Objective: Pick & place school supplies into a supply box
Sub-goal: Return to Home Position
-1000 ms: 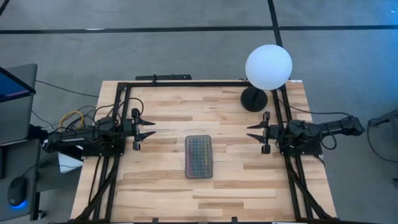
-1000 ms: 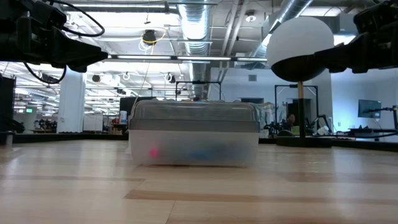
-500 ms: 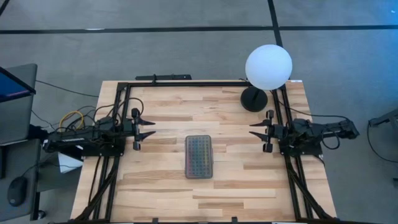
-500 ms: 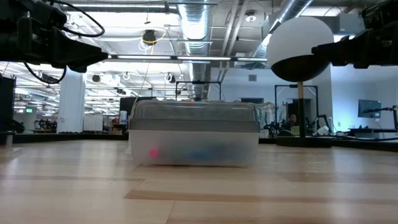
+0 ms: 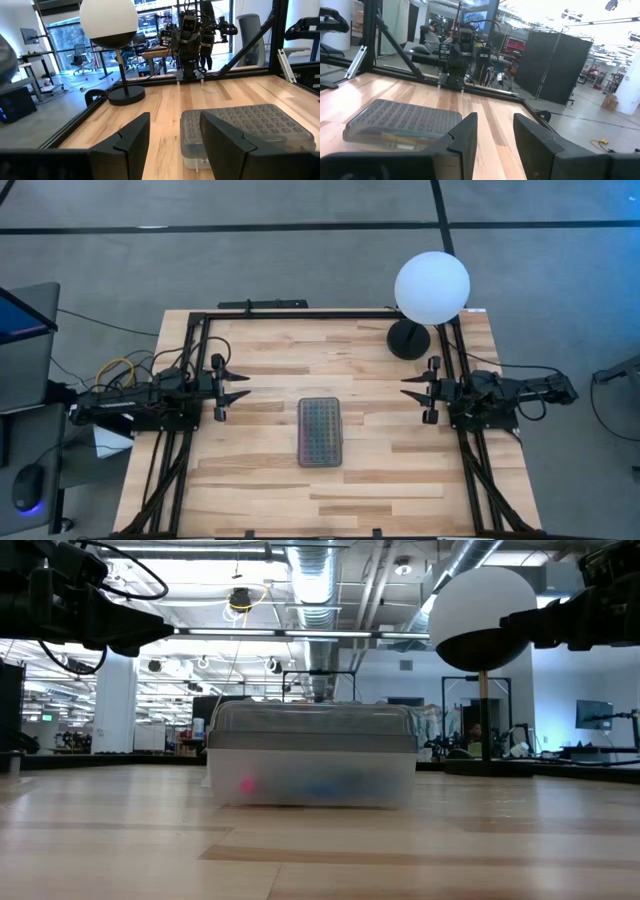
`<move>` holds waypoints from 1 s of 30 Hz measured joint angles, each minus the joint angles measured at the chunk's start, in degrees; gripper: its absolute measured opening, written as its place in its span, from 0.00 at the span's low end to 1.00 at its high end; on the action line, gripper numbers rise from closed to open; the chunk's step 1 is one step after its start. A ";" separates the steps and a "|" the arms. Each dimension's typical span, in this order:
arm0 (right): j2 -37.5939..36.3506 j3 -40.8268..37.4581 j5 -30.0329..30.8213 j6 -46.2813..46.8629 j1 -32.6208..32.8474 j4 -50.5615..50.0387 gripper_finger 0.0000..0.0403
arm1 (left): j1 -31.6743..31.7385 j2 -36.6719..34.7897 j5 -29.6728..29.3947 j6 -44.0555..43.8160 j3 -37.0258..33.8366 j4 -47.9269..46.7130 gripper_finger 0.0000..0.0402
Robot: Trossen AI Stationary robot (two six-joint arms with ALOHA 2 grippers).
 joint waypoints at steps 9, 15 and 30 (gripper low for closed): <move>0.00 0.00 0.06 0.00 0.00 0.00 0.30 | -0.01 0.00 0.00 -0.53 0.00 0.00 0.42; 0.00 0.00 0.07 5.58 0.00 0.00 0.30 | -0.02 0.00 0.01 -0.97 0.00 -0.01 0.42; 0.00 0.00 0.07 8.61 0.00 0.02 0.30 | 0.00 0.00 0.01 -0.89 0.00 -0.02 0.42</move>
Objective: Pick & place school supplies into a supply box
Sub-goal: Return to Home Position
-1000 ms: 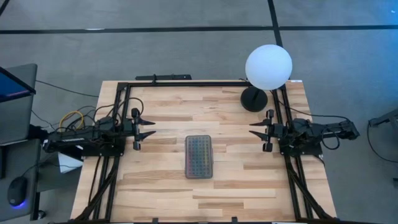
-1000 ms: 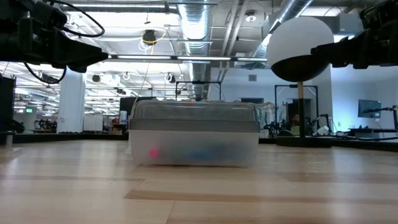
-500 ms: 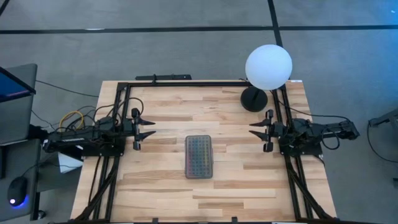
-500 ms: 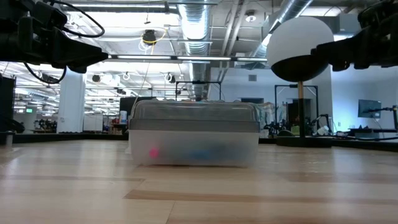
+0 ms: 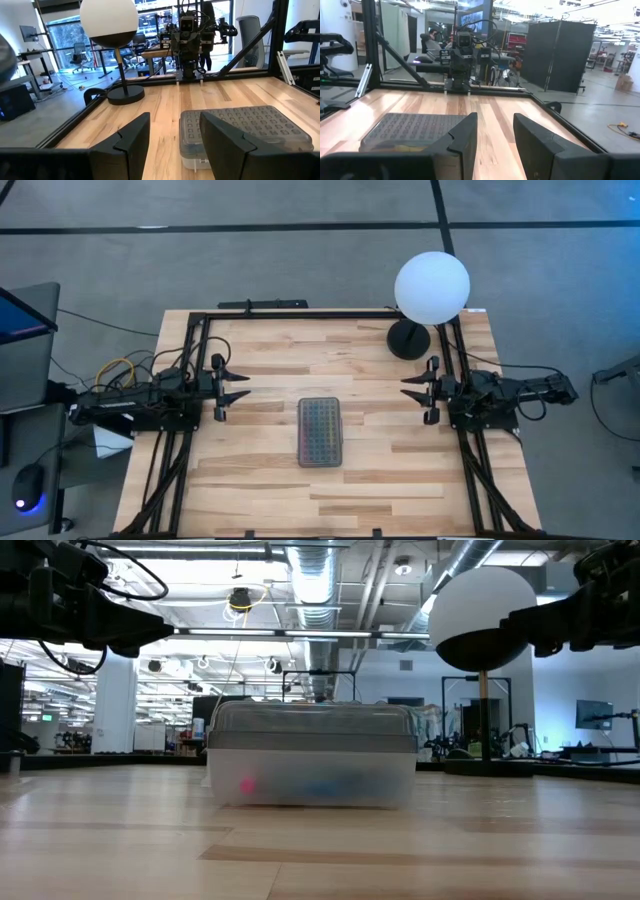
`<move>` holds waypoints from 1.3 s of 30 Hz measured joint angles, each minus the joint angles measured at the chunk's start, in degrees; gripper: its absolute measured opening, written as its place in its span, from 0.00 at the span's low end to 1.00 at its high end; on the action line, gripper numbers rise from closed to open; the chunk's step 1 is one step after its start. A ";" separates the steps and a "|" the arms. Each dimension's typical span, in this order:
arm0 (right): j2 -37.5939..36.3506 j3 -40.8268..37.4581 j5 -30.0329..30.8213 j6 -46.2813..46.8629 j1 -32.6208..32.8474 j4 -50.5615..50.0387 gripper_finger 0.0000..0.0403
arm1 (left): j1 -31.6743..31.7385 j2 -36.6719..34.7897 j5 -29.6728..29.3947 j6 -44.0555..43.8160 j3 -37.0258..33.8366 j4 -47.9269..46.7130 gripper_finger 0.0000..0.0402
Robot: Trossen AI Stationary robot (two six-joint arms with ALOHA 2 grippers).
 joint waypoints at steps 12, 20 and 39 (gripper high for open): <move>0.00 0.00 -0.02 0.00 0.00 0.00 0.30 | -0.01 0.00 0.00 0.04 0.00 0.00 0.42; 0.00 0.00 -0.02 0.00 0.00 0.00 0.30 | -0.02 0.01 0.00 0.24 0.00 0.00 0.42; 0.00 0.00 -0.04 0.00 0.00 0.00 0.30 | -0.02 0.00 0.00 0.83 -0.02 0.00 0.42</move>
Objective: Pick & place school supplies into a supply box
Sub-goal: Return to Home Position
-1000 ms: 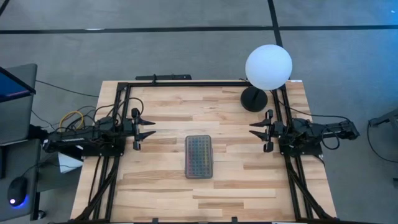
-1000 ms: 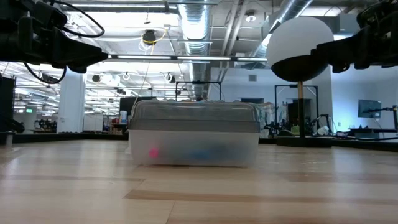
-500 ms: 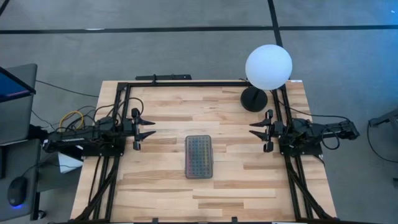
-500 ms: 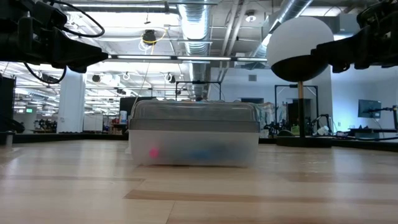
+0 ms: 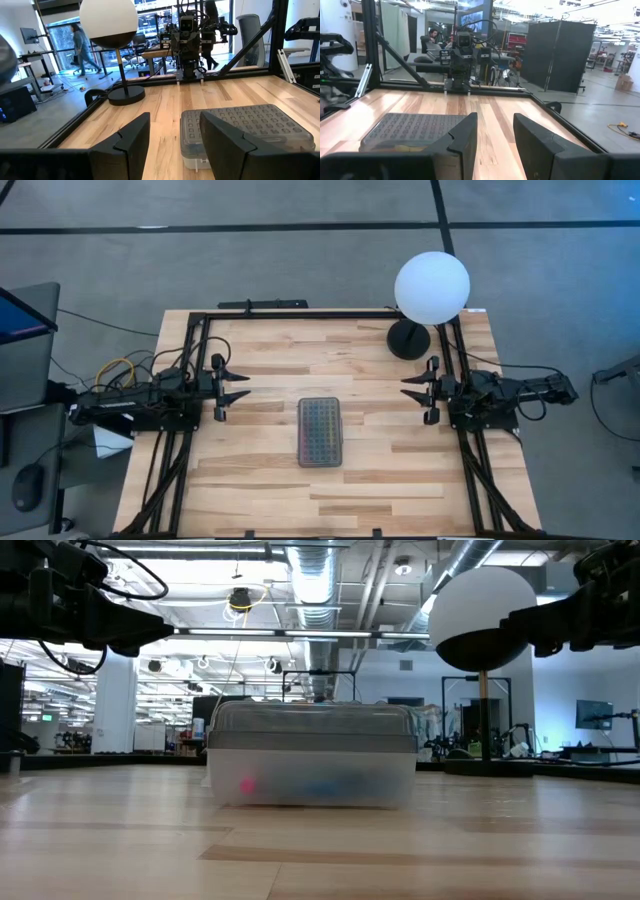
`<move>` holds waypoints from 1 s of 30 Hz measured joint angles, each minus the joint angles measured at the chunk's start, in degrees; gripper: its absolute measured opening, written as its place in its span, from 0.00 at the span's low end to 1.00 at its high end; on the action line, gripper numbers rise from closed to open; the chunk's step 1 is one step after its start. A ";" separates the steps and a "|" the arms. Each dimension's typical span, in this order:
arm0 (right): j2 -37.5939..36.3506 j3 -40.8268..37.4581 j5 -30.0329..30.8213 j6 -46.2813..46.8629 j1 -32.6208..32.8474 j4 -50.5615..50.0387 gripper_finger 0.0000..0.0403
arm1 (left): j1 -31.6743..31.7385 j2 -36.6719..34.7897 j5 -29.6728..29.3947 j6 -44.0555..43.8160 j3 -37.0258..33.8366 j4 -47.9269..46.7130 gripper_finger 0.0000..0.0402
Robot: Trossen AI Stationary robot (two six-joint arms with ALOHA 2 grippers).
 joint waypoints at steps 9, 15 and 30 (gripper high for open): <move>0.00 0.00 0.01 0.00 0.00 0.01 0.30 | 0.02 0.00 0.00 -0.42 0.02 0.00 0.42; 0.00 0.00 0.00 0.00 0.00 0.02 0.30 | 0.00 0.02 0.00 -0.28 0.00 0.00 0.42; 0.00 0.01 0.01 0.00 0.00 0.01 0.30 | 0.02 0.00 0.00 -0.61 0.00 0.02 0.42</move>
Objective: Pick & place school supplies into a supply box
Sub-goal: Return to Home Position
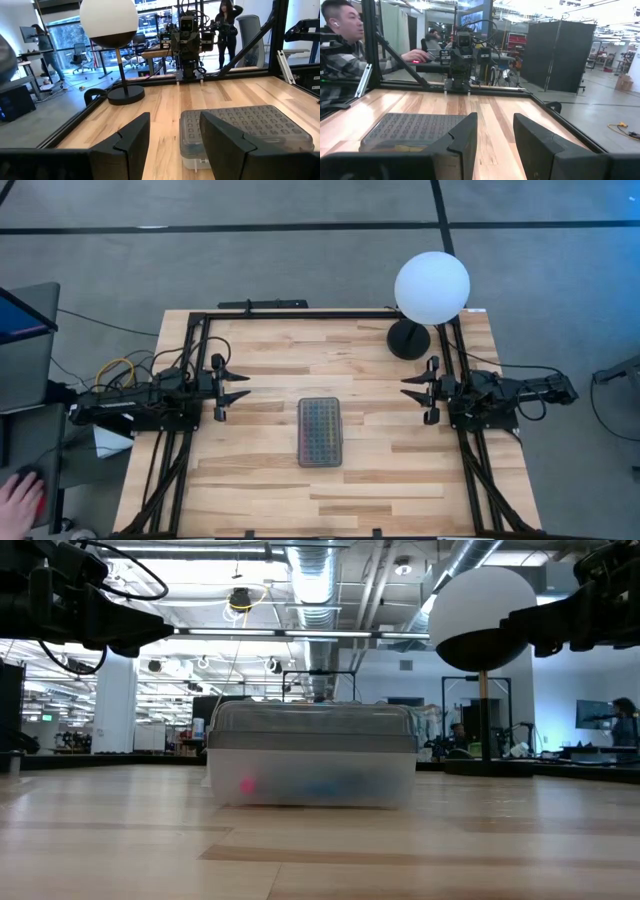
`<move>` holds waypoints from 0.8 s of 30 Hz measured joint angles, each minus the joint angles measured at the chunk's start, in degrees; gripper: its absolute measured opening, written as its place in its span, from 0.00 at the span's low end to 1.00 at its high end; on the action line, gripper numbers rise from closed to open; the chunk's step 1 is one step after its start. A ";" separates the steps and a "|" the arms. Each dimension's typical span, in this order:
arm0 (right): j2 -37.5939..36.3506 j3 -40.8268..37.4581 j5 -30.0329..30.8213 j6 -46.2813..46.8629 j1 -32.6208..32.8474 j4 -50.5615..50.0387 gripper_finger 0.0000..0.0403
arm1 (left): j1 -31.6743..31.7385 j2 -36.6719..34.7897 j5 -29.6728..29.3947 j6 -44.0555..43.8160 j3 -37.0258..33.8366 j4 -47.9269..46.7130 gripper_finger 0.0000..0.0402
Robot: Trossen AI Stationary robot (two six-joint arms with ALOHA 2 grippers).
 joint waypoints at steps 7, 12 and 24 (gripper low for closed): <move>0.02 -0.01 0.01 0.00 -0.02 0.01 0.30 | -0.02 0.00 0.00 -0.02 0.00 -0.02 0.42; 0.02 -0.01 -0.01 0.00 0.00 0.01 0.30 | -0.02 0.01 0.00 0.64 0.00 -0.02 0.42; 0.02 -0.01 -0.01 0.00 -0.02 0.01 0.30 | -0.01 0.01 0.00 -0.02 0.01 -0.02 0.42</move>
